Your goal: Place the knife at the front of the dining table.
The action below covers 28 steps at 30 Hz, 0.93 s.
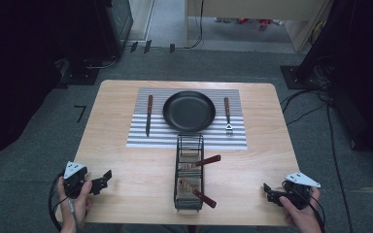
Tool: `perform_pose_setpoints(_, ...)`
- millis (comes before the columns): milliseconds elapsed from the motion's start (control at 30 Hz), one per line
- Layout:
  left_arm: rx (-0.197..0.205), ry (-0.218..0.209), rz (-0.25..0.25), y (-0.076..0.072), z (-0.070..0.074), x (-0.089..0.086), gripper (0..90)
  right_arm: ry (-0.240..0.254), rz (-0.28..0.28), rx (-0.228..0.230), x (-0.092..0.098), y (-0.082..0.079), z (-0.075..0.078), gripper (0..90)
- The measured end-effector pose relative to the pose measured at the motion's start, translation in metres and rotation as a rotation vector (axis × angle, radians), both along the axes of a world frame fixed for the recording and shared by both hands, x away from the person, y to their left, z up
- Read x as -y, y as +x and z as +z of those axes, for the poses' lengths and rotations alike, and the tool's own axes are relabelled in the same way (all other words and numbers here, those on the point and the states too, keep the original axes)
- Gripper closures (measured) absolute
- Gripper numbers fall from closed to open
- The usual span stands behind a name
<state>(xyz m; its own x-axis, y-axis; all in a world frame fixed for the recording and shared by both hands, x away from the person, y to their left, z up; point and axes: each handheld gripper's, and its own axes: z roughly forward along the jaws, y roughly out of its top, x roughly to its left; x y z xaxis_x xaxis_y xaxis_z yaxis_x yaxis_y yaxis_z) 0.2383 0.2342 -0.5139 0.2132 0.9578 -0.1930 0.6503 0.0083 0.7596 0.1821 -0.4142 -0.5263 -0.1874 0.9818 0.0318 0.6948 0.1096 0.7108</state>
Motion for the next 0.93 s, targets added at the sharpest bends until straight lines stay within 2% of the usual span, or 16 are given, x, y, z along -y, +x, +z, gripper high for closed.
perform_pose_setpoints(200,-0.010,0.068,0.005,-0.003,-0.001,0.002,0.0,0.000,0.000,0.000,0.000,0.000,0.000,1.4)
perform_pose_setpoints(367,-0.026,0.154,-0.011,-0.004,-0.004,0.012,0.0,-0.001,0.001,0.000,0.000,0.000,0.000,1.4)
perform_pose_setpoints(467,-0.040,0.225,-0.035,-0.004,-0.005,0.020,0.0,-0.001,0.001,0.000,0.000,0.000,0.000,1.4)
perform_pose_setpoints(533,-0.047,0.218,-0.065,-0.003,-0.006,0.021,0.0,-0.001,0.000,0.000,0.000,0.000,0.000,1.4)
perform_pose_setpoints(933,-0.052,0.217,-0.045,-0.003,-0.006,0.022,0.0,-0.001,0.000,0.000,0.000,0.000,0.000,1.4)
